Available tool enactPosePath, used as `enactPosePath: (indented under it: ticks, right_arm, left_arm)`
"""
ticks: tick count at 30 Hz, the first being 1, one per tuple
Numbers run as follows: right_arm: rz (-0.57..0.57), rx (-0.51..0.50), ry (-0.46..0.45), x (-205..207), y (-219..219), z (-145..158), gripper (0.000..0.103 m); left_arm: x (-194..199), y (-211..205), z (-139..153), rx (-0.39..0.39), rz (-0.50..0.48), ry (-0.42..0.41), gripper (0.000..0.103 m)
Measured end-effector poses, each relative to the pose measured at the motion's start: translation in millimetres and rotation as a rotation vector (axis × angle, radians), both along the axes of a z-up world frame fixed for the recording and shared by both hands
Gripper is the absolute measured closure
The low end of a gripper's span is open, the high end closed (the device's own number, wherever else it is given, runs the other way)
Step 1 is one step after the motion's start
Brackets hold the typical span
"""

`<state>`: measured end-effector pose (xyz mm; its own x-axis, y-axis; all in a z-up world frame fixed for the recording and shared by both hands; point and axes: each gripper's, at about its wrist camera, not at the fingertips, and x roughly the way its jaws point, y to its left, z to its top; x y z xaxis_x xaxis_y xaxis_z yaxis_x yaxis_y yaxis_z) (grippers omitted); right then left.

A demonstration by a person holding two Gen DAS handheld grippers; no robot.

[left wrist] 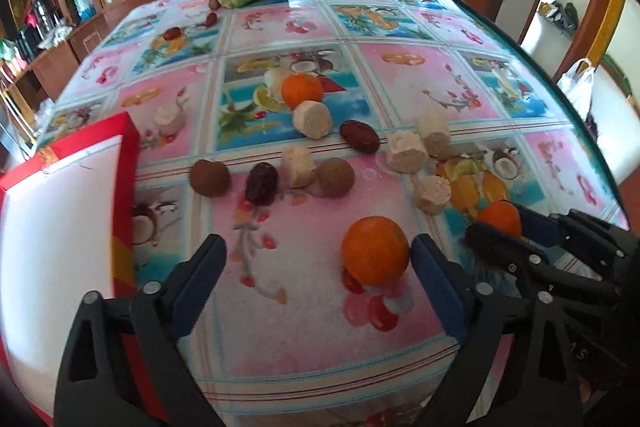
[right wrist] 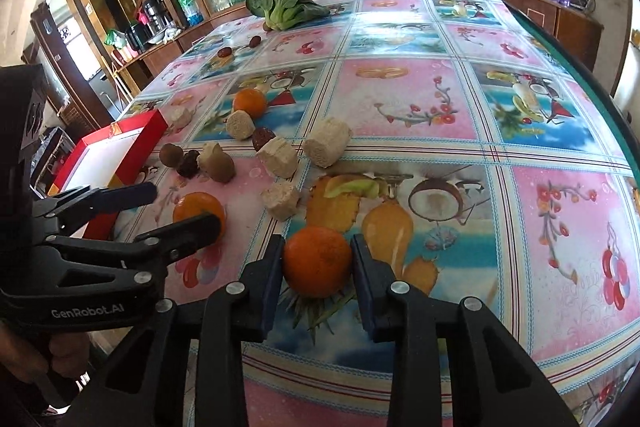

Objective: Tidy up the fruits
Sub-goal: 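Move the left gripper to the orange and close on it, then carry the orange with the left gripper into the red-rimmed tray and release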

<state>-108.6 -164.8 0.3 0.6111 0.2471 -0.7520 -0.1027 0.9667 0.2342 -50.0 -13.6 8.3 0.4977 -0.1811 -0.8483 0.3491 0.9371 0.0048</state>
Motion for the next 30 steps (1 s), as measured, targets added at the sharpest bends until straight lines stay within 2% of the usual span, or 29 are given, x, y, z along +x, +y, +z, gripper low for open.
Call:
enactPosePath:
  ticks: [10,17,20,22,24,30]
  right_arm:
    - [-0.032,-0.051,-0.010,-5.9,-12.0,3.6,0.071]
    - [-0.058,-0.044,0.000,-7.8,-16.1,5.4,0.071]
    - [-0.059,-0.047,-0.009,-9.9,-13.2,9.2,0.071]
    - [-0.059,-0.052,-0.017,-11.0,-10.4,12.8,0.071]
    - [-0.058,-0.057,-0.022,-12.0,-7.4,15.1,0.071]
    - [-0.056,-0.070,-0.025,-12.9,7.3,20.6,0.071]
  left_arm:
    - [-0.8,-15.0,-8.8,-0.027,-0.074,0.031,0.033]
    - [2.6,-20.6,-11.3,-0.041,-0.091,0.004,0.037]
    - [1.7,-20.9,-9.1,-0.073,-0.107,0.009,0.051]
    - [-0.6,-20.5,-6.9,-0.105,-0.127,0.022,0.064]
    - [-3.9,-19.9,-5.1,-0.107,-0.135,0.011,0.067]
    - [-9.5,-4.2,-1.4,-0.137,-0.111,0.003,0.067]
